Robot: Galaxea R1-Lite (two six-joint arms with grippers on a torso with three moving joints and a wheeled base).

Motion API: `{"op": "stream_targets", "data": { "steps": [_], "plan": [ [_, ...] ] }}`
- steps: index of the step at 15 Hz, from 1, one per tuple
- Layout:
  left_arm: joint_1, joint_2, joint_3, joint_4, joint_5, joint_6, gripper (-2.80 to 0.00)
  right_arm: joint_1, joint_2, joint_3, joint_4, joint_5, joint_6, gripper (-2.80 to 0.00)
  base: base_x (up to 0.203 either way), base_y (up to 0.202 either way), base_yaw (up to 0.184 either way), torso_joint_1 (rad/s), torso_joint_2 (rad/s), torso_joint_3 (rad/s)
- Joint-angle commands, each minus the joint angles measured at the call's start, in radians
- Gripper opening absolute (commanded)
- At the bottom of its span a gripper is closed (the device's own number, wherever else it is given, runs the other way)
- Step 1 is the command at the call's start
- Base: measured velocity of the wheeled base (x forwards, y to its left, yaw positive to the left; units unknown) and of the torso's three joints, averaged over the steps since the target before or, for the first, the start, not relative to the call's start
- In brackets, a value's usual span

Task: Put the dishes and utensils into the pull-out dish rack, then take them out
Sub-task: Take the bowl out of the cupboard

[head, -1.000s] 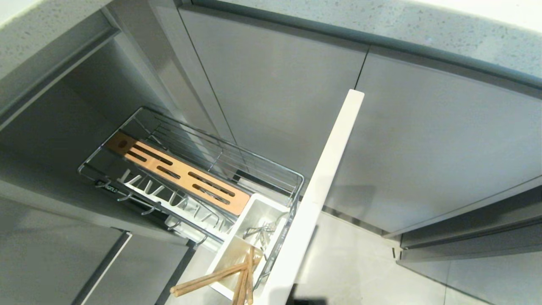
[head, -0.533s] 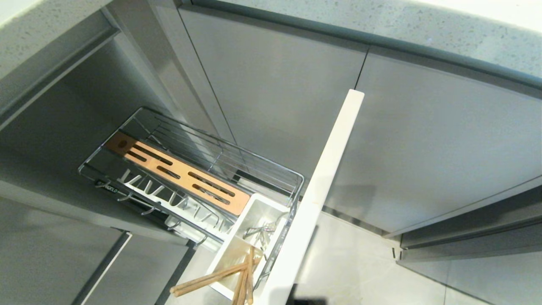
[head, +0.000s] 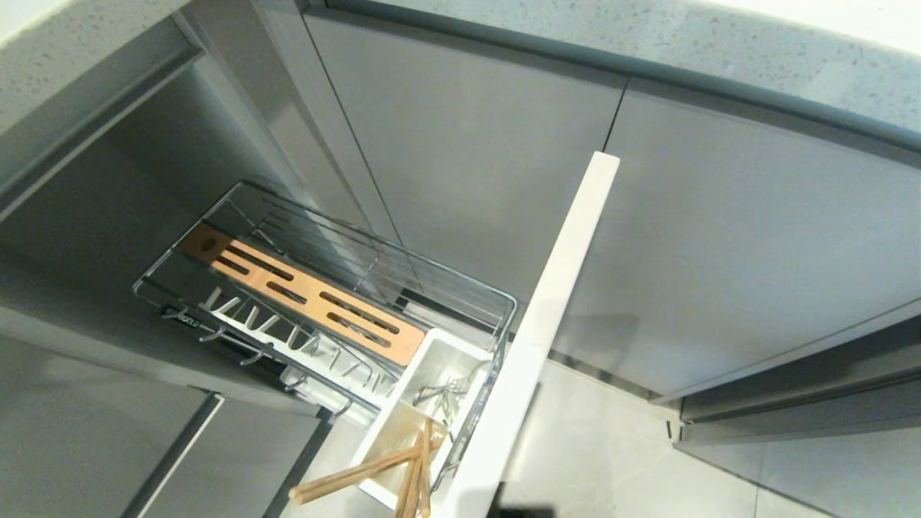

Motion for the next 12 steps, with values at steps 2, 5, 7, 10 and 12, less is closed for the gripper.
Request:
{"op": "stream_targets", "data": {
  "steps": [2, 5, 7, 10, 12],
  "plan": [
    [0.002, 0.012, -0.005, 0.086, 0.058, 0.035, -2.80, 0.001, 0.001, 0.002, 0.000, 0.000, 0.000, -2.80, 0.000, 0.000, 0.000, 0.000, 0.00, 0.000],
    [0.002, 0.008, -0.004, 0.125, 0.086, 0.052, -2.80, 0.001, 0.001, 0.002, 0.000, 0.000, 0.000, -2.80, 0.000, 0.000, 0.000, 0.000, 0.00, 0.000],
    [0.002, 0.008, -0.004, 0.158, 0.098, 0.051, -2.80, 0.001, 0.001, 0.002, 0.000, 0.000, 0.000, -2.80, 0.000, 0.000, 0.000, 0.000, 0.00, 0.000],
    [0.002, 0.008, -0.003, 0.195, 0.098, 0.049, -2.80, 0.001, 0.001, 0.002, 0.000, 0.000, 0.000, -2.80, 0.000, 0.000, 0.000, 0.000, 0.00, 0.000],
    [0.002, 0.011, -0.003, 0.218, 0.096, 0.047, -2.80, 0.001, 0.001, 0.002, 0.000, 0.000, 0.000, -2.80, 0.000, 0.000, 0.000, 0.000, 0.00, 0.000]
  ]
}}
